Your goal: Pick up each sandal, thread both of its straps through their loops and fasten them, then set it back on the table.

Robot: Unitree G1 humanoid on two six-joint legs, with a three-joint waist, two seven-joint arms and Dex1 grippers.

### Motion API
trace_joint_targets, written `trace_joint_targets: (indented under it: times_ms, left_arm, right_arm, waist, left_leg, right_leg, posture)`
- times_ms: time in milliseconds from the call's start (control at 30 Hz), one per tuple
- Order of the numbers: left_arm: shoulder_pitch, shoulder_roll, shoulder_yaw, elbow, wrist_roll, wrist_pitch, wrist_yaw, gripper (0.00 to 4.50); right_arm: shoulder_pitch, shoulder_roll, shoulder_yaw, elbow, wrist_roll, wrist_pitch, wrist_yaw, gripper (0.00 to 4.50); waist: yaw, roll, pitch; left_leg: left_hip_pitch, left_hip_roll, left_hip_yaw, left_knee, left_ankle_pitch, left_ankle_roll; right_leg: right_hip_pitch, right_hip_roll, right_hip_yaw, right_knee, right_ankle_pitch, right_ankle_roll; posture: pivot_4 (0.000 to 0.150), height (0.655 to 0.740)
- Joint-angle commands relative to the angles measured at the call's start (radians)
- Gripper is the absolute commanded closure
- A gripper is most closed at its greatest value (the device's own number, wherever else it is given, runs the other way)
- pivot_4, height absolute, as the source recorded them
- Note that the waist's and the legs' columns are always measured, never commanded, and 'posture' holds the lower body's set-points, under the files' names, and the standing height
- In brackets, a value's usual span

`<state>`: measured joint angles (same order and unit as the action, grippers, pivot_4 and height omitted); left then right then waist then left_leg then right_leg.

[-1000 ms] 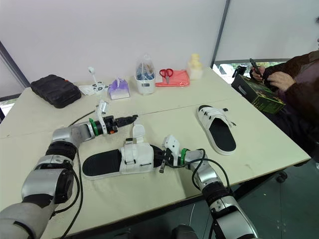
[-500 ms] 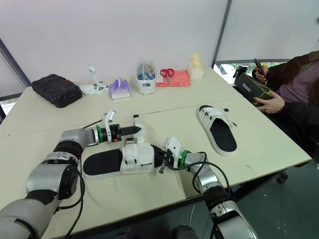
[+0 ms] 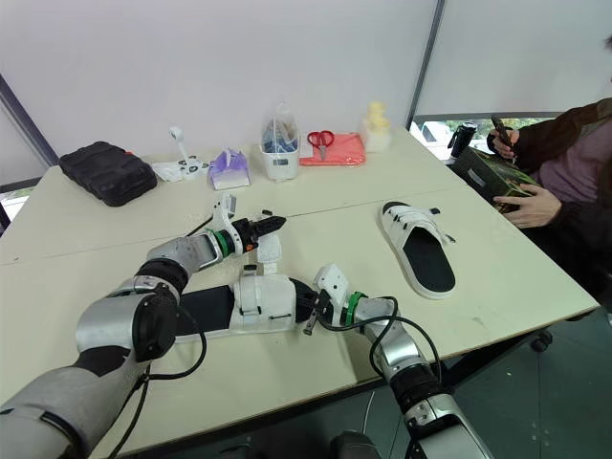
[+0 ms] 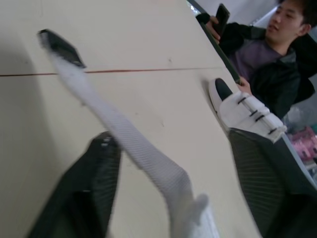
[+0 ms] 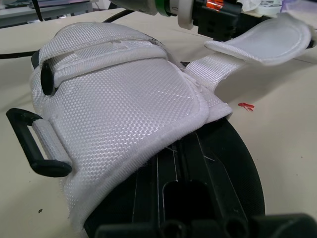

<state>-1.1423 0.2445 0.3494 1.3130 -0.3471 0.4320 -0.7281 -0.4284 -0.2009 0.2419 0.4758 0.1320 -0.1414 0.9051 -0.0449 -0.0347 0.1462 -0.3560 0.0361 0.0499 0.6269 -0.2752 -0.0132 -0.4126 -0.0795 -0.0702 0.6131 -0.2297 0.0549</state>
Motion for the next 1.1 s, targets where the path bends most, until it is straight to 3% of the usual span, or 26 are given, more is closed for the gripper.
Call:
trace_joint_targets:
  times_ms: [33,133,367,567,667,767,933,1100]
  left_arm:
    - [-0.025,-0.011,0.017,-0.005,0.002,-0.021,-0.004,2.9]
    - [-0.026,-0.015,0.026,-0.004,-0.003,-0.027,0.0,4.43]
    - [-0.039,-0.011,0.032,-0.016,0.005,-0.046,-0.033,4.43]
    - [-0.017,-0.014,-0.143,-0.149,0.148,-0.292,-0.177,4.43]
    - [0.198,0.05,-0.403,-0.501,0.371,-0.708,-0.243,4.43]
    - [0.345,0.129,-0.495,-0.676,0.438,-0.943,-0.27,4.43]
    - [0.376,0.229,-0.508,-0.64,0.566,-1.344,-0.062,4.43]
    - [0.305,0.366,-0.554,-0.547,1.018,-1.585,0.425,4.43]
  right_arm:
    - [0.078,-0.001,0.081,0.097,-0.085,0.097,-0.006,4.5]
    - [0.079,-0.002,0.082,0.096,-0.086,0.097,-0.007,4.5]
    - [0.081,-0.002,0.087,0.089,-0.086,0.101,-0.006,4.5]
    - [0.08,-0.008,0.083,0.094,-0.085,0.094,-0.003,4.5]
    - [0.09,-0.019,0.084,0.088,-0.085,0.088,0.007,4.5]
    - [0.087,-0.026,0.084,0.095,-0.084,0.084,0.014,4.5]
    - [0.071,-0.034,0.088,0.11,-0.088,0.08,0.033,4.5]
    - [0.055,-0.039,0.092,0.127,-0.09,0.077,0.048,4.5]
  waist:
    - [0.0,0.0,0.0]
    - [0.0,0.0,0.0]
    - [0.0,0.0,0.001]
    - [0.0,0.0,0.001]
    - [-0.001,0.004,0.001]
    - [0.002,0.006,0.0]
    - [0.003,0.007,-0.001]
    - [0.003,0.006,0.0]
  left_leg:
    - [0.0,0.0,0.0,0.0,0.0,0.0]
    - [0.0,0.0,0.0,0.0,0.0,0.0]
    - [0.0,0.0,0.0,0.0,0.0,0.0]
    - [0.0,0.0,0.0,0.0,0.0,-0.001]
    - [0.0,0.0,0.001,-0.001,-0.002,-0.003]
    - [0.003,0.004,0.004,-0.004,-0.004,-0.01]
    - [0.001,0.005,0.005,-0.004,-0.003,-0.008]
    - [-0.001,0.006,0.008,-0.004,-0.003,-0.008]
  right_leg:
    - [0.0,0.0,0.0,0.0,0.0,0.0]
    - [0.0,0.0,0.0,0.0,0.0,0.0]
    - [0.0,0.0,-0.001,0.0,0.0,0.0]
    - [0.0,0.0,-0.001,0.0,0.0,0.0]
    - [0.0,0.0,0.0,-0.001,0.001,-0.002]
    - [-0.001,0.0,0.002,-0.001,0.002,-0.005]
    - [-0.003,-0.001,0.001,-0.001,-0.001,-0.011]
    - [-0.007,-0.001,0.0,-0.001,0.0,-0.007]
  posture:
    - [0.15,0.74]
    - [0.15,0.74]
    - [0.15,0.74]
    - [0.15,0.74]
    - [0.15,0.74]
    - [0.15,0.74]
    - [0.15,0.74]
    - [0.15,0.74]
